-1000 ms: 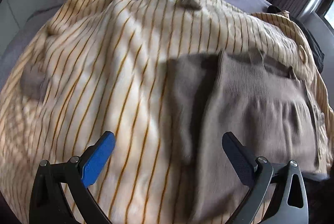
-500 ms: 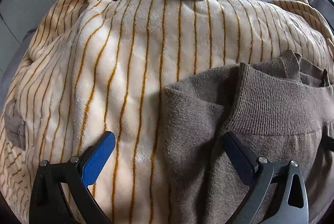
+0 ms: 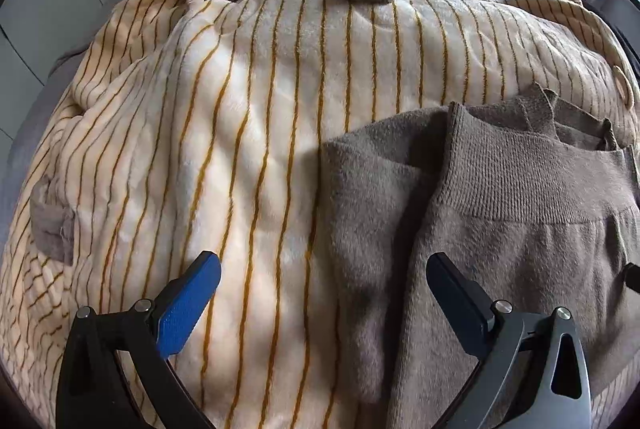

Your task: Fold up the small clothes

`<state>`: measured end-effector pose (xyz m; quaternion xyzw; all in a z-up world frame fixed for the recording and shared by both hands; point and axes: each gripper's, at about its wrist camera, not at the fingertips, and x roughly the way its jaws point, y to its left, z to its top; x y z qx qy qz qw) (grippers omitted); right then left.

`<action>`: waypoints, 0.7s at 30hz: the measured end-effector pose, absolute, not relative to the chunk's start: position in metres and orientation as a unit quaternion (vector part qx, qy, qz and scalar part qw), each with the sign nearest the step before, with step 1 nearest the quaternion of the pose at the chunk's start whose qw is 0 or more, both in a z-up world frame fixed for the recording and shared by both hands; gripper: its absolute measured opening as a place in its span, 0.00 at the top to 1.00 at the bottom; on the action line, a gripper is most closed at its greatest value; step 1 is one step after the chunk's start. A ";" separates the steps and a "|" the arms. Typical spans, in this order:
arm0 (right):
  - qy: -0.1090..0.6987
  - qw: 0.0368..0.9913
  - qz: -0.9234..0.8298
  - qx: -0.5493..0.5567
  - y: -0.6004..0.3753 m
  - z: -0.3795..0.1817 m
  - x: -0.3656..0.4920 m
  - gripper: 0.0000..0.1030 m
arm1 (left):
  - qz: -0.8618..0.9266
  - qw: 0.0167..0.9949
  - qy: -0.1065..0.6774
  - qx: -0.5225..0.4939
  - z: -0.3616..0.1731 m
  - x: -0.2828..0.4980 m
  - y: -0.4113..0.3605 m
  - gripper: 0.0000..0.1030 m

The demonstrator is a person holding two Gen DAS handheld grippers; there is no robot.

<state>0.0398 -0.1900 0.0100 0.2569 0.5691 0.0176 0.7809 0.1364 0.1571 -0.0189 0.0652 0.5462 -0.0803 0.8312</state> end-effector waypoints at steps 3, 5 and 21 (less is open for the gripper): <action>0.574 0.774 0.022 0.268 -0.184 0.009 0.033 0.45 | -0.086 0.827 0.552 0.063 -0.021 0.129 0.163 0.00; 0.577 0.769 0.024 0.274 -0.180 0.009 0.028 0.41 | -0.091 0.824 0.556 0.059 -0.020 0.122 0.165 0.00; 0.587 0.709 0.075 0.383 -0.136 -0.006 -0.017 0.38 | -0.142 0.784 0.603 -0.036 -0.029 0.039 0.214 0.00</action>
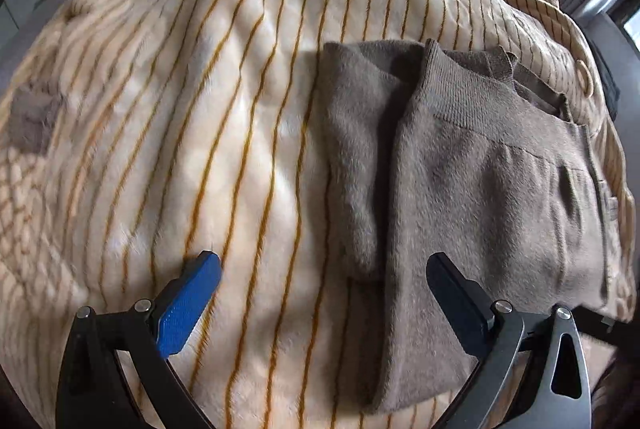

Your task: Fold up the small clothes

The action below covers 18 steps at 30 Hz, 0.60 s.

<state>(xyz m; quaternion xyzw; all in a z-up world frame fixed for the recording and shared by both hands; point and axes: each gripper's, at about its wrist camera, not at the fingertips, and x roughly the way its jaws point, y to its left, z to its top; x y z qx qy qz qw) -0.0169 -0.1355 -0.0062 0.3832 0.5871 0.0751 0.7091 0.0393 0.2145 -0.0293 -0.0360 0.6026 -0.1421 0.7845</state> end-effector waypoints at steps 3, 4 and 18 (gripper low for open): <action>0.581 0.666 0.108 0.455 -0.120 -0.021 -0.030 0.36 | -0.157 0.777 0.605 -0.071 -0.031 0.041 0.226 0.00; 0.580 0.649 0.116 0.478 -0.114 -0.027 -0.033 0.35 | -0.163 0.774 0.606 -0.086 -0.030 0.039 0.230 0.00; 0.469 0.531 0.104 0.699 -0.084 -0.087 -0.031 0.35 | -0.229 0.718 0.617 -0.227 -0.037 0.072 0.237 0.00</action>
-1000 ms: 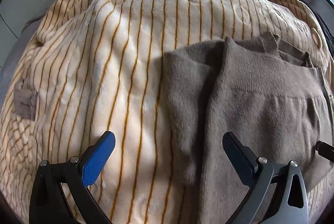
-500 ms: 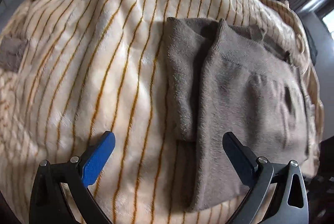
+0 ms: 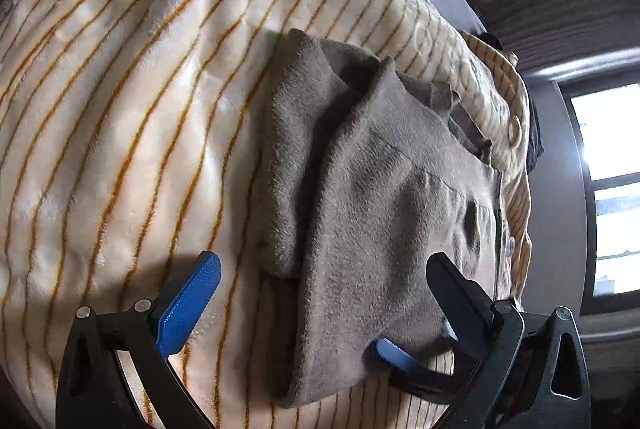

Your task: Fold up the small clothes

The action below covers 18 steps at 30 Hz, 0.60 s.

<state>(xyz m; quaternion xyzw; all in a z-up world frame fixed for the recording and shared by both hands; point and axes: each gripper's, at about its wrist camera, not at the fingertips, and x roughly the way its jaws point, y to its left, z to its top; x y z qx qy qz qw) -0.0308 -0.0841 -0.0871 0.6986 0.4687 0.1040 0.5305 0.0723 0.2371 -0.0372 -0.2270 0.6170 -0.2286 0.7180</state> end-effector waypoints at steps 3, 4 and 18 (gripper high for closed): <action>0.486 0.537 0.103 0.682 -0.082 -0.078 -0.039 0.35 | -0.224 0.723 0.614 -0.224 -0.034 0.070 0.243 0.00; 0.499 0.544 0.103 0.667 -0.082 -0.074 -0.041 0.35 | -0.224 0.723 0.615 -0.222 -0.033 0.070 0.244 0.00; 0.424 0.548 0.122 0.710 -0.072 -0.084 -0.005 0.92 | -0.268 0.677 0.621 -0.290 -0.042 0.083 0.234 0.00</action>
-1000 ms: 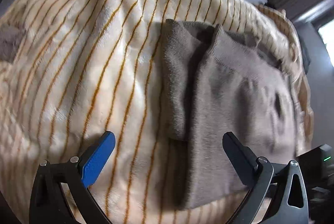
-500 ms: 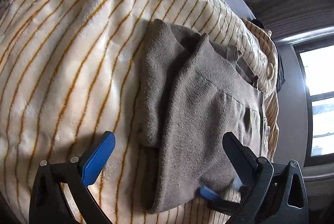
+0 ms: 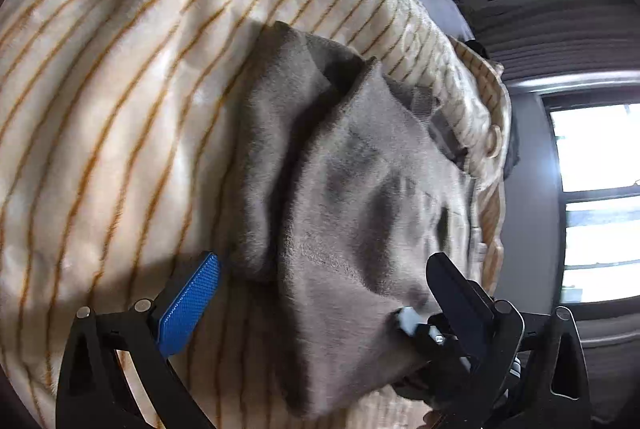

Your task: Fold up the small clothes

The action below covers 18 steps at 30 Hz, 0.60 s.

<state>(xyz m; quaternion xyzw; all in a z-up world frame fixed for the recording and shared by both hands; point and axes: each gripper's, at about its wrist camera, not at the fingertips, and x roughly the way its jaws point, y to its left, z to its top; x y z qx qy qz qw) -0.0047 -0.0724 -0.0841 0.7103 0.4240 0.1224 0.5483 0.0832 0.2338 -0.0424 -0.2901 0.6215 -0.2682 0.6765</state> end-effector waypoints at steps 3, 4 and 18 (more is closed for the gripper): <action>0.414 0.577 0.158 0.686 -0.080 -0.060 0.007 0.92 | -0.284 0.658 0.621 -0.318 -0.045 0.096 0.228 0.00; 0.409 0.581 0.170 0.683 -0.081 -0.052 0.011 0.92 | -0.292 0.652 0.620 -0.326 -0.046 0.101 0.224 0.00; 0.473 0.608 0.190 0.609 -0.092 -0.045 0.014 0.91 | -0.347 0.672 0.626 -0.189 -0.036 0.117 0.137 0.14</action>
